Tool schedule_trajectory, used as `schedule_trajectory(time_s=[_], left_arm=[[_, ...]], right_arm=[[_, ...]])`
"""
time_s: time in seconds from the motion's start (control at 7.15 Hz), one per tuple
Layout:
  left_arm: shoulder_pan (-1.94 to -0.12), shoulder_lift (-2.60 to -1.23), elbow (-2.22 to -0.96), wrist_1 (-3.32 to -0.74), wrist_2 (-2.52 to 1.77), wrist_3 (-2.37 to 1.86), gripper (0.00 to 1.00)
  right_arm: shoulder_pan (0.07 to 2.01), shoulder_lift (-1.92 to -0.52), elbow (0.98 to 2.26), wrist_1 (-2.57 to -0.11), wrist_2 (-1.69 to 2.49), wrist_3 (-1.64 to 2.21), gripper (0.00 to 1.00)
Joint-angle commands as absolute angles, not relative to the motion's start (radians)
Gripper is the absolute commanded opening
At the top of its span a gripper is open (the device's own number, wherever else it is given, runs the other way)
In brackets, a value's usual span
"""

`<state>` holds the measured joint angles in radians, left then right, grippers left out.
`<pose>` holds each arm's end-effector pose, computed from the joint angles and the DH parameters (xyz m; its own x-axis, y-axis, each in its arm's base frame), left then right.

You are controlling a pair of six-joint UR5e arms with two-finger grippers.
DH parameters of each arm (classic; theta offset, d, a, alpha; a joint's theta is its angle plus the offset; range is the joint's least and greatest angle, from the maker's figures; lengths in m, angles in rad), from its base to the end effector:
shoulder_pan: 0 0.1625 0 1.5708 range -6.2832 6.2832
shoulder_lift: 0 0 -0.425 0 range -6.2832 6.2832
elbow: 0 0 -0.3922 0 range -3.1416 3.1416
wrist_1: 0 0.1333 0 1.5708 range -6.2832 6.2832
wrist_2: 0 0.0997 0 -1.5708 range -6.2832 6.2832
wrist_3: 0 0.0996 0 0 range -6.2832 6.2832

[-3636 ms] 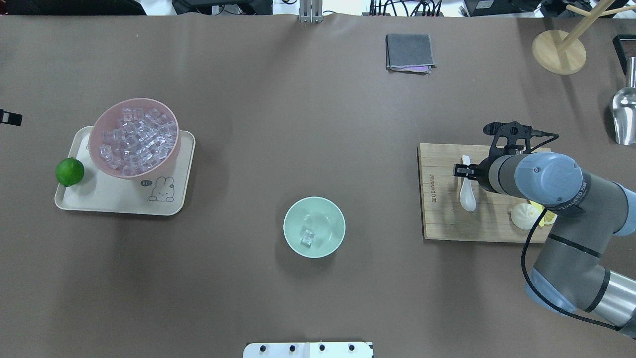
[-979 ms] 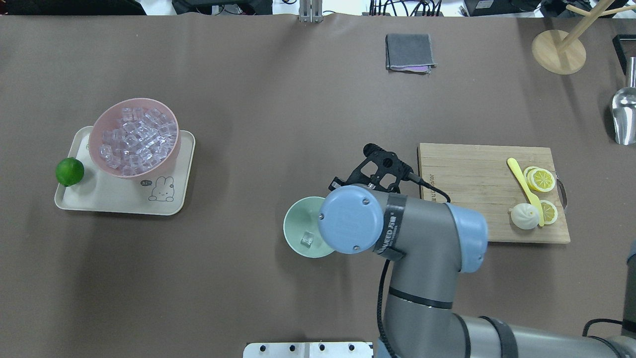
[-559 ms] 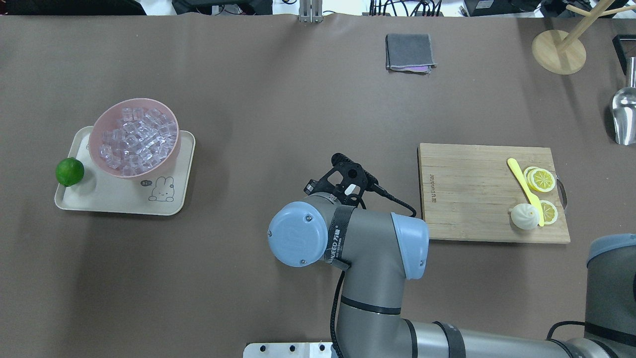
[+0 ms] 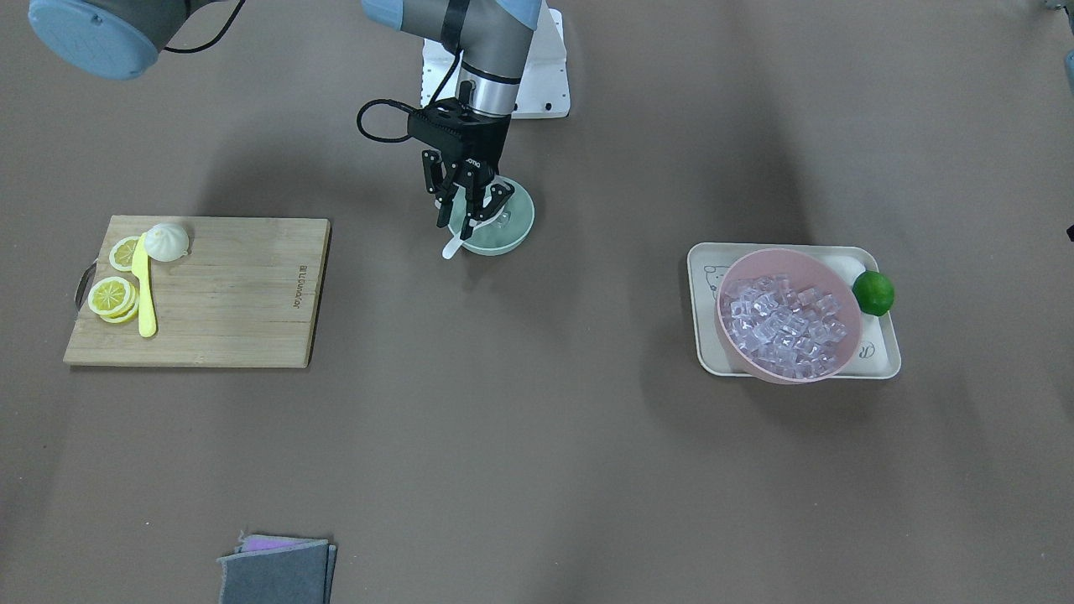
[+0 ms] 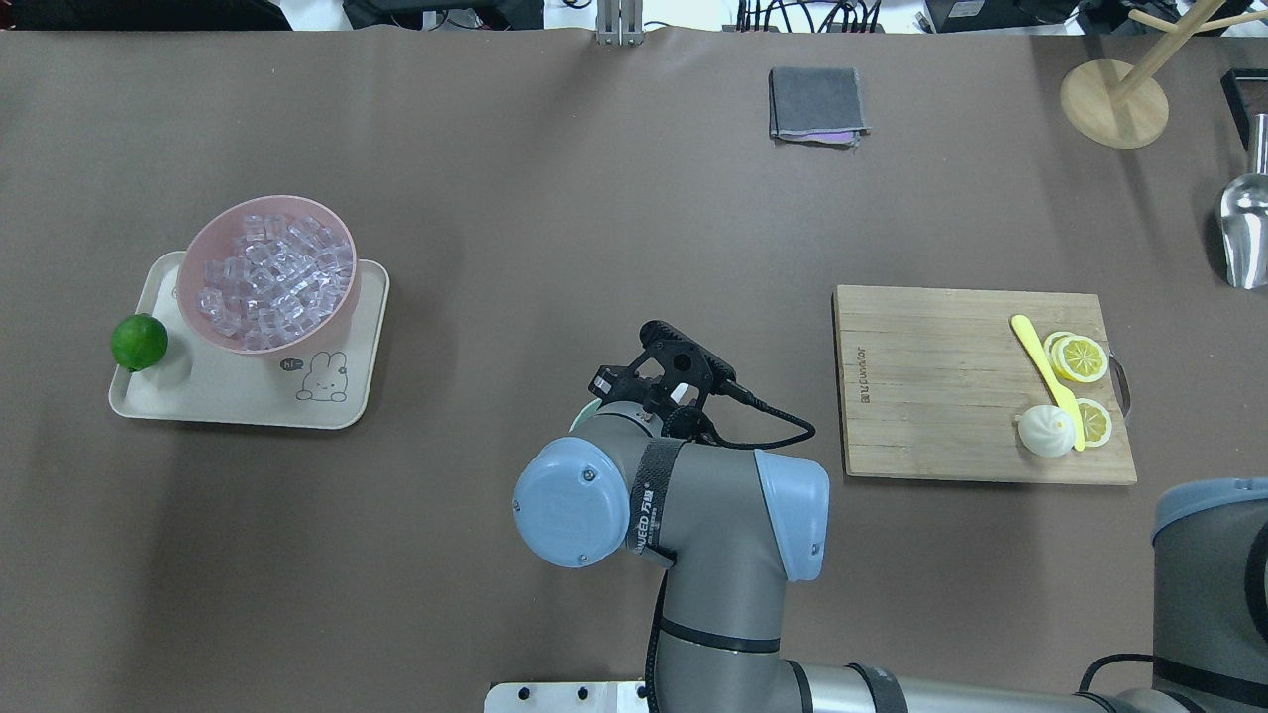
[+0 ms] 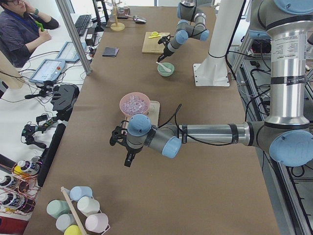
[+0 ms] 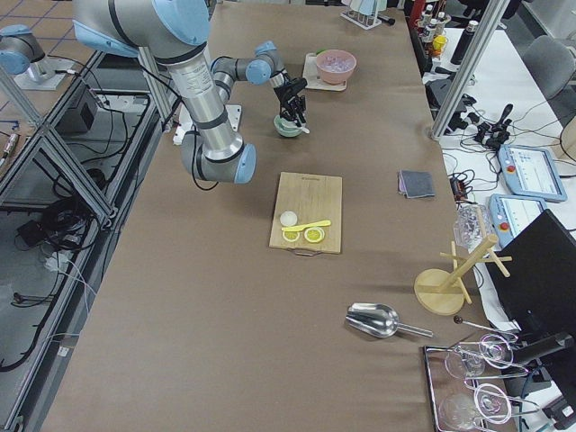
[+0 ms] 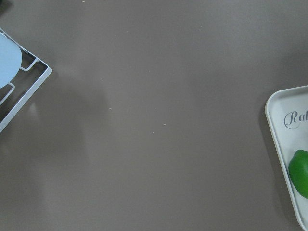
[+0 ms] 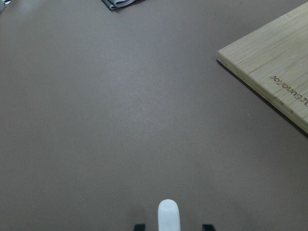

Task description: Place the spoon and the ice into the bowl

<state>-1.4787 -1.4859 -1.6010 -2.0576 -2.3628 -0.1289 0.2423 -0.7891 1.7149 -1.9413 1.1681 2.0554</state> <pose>-0.0184 -0.4791 0.6292 0.6772 0.2422 -0.6948 0.0036 0.9432 0.3322 -0.6074 -0.3276 0.1760 0.5337 0.5734 0.6216 -0.7571 0.6515 0.0491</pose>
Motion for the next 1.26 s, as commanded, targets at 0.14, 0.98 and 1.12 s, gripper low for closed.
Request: schedule_trajectory(time_s=[0.14,0.98,1.12], left_arm=[[-1.482,-1.483,-1.602,-2.048,-2.365,-0.138,0.98],[-1.549,-1.488,-1.635,-1.654,-2.361,-0.13,0.98],[-1.552,-1.468,-1.656,-1.652,-2.361,-0.13,0.98]], right_arm=[[0.279,-0.825,1.828,-1.944,1.161,1.874,1.0],[0.656,-0.964,1.98,-1.911,1.627,1.226,1.0],[0.755,-1.053,1.98,-1.823,1.744,1.025,1.0]])
